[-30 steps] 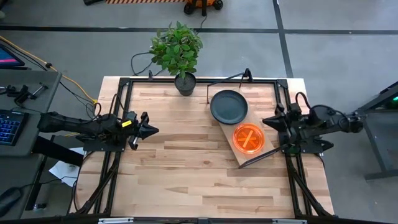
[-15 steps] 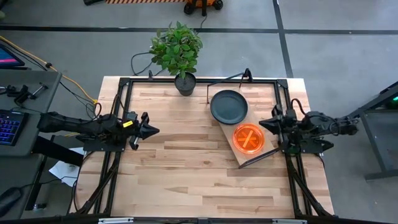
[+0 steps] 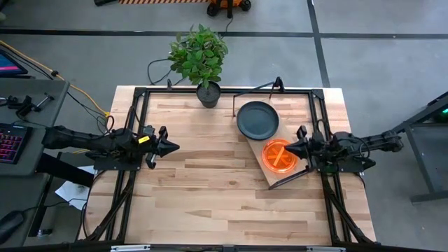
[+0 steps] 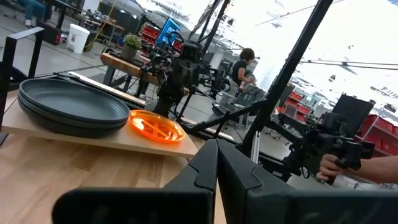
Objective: Place and stack plates onto a shelf
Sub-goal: Return to home position
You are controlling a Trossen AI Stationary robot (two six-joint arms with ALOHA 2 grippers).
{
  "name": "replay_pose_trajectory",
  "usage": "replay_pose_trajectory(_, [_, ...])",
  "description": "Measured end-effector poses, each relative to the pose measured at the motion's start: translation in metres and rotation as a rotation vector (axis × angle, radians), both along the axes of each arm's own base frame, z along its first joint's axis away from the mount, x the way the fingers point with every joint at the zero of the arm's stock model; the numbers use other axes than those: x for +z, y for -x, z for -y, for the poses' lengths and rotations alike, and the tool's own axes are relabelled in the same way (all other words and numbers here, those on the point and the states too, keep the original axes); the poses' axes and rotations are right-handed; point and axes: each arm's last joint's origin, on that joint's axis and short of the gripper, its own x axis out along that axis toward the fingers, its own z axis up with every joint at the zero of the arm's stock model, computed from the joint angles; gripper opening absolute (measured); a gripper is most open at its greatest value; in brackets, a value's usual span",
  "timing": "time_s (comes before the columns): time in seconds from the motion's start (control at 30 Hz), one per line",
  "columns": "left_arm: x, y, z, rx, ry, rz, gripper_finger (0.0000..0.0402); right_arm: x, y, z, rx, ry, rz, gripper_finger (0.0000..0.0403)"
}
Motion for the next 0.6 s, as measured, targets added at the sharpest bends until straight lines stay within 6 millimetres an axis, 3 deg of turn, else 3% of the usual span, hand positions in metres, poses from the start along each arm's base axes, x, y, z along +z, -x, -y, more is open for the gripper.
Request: replay_pose_trajectory(0.6, [-0.0003,0.0000,0.0000,0.000,-0.001,-0.003,0.0001,-0.0058,-0.0008,-0.0006,0.035,-0.110,-0.066,0.0000])
